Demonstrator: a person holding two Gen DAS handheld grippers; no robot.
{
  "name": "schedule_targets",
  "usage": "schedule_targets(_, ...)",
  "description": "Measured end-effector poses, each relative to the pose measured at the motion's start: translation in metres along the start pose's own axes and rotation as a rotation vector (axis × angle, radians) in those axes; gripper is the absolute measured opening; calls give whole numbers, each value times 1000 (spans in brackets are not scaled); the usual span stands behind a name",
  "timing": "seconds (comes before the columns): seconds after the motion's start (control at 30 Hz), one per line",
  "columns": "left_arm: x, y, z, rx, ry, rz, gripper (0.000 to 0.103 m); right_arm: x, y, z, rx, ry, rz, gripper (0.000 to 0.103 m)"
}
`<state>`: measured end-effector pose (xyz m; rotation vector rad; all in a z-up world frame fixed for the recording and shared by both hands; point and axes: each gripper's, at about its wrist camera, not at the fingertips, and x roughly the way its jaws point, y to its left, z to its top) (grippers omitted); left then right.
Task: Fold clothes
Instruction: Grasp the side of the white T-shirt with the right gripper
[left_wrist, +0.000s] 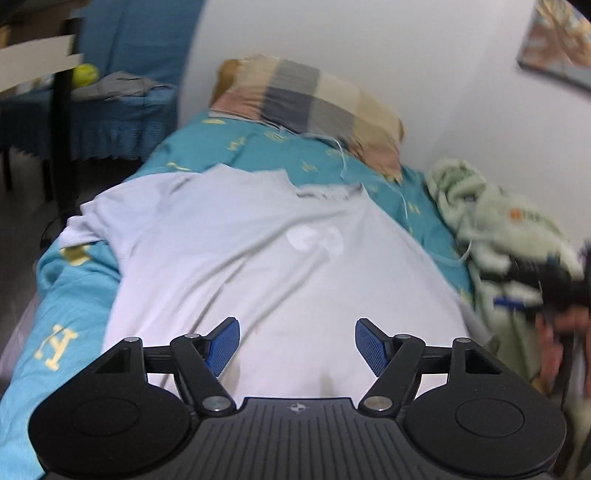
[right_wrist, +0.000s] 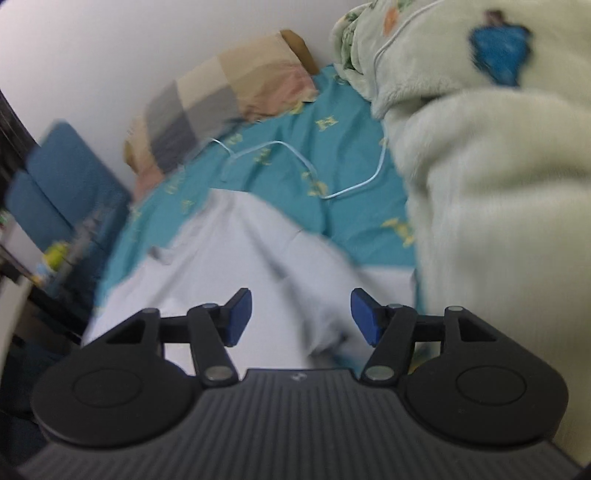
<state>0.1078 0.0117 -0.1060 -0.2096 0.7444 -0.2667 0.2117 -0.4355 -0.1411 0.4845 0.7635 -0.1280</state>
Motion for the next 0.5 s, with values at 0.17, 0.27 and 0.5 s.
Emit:
schedule_targets(0.17,26,7,-8,18,31,-9,72,59,9,36,-297,196,-163,55)
schedule_targets(0.27,45,10,-8,34,57,-15,72,87,13,40,-452,324,-224,52)
schedule_targets(0.5,60,16,-6,16,75,-46,72,137,16,24,-657,616,-216,52)
